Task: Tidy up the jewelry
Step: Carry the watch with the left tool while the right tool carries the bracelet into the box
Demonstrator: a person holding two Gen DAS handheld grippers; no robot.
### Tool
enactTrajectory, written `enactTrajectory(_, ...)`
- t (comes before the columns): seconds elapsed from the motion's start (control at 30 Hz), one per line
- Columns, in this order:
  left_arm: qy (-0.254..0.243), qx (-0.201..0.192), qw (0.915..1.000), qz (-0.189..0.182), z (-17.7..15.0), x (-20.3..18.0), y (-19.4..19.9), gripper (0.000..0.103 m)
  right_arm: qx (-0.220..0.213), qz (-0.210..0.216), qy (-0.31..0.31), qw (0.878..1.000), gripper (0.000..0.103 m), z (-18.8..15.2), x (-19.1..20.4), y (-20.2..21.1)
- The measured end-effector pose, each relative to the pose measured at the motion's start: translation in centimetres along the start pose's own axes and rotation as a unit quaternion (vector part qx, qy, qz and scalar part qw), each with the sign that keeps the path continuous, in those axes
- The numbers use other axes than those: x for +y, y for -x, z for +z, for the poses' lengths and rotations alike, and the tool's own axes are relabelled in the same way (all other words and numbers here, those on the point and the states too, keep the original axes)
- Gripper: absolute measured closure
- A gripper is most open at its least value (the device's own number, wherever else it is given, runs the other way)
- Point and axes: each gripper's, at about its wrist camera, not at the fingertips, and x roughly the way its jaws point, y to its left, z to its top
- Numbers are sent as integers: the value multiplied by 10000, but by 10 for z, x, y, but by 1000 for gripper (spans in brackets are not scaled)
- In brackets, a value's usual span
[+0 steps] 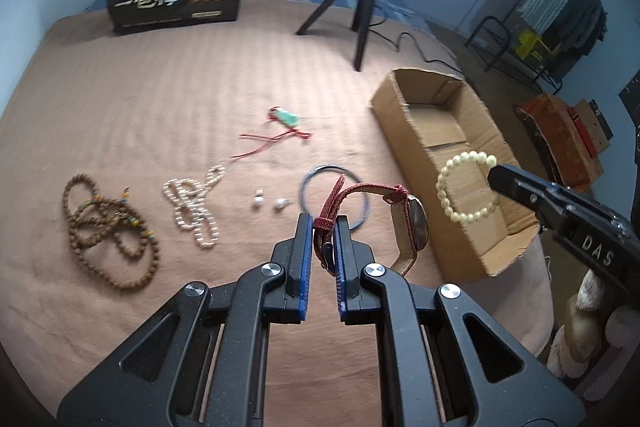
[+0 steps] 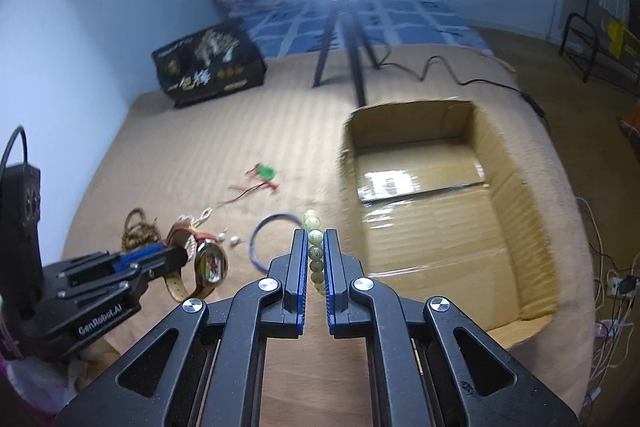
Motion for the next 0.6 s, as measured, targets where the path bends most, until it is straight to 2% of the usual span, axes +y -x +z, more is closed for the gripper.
enactTrajectory(0.27, -375, -24, 9989, -265, 2, -54, -8, 95, -214, -353, -378, 9984, 97, 3, -48, 18)
enactTrajectory(0.6, -691, 24, 9964, -486, 0, -109, -29, 95, -190, -713, -746, 9945, 97, -4, -99, 23)
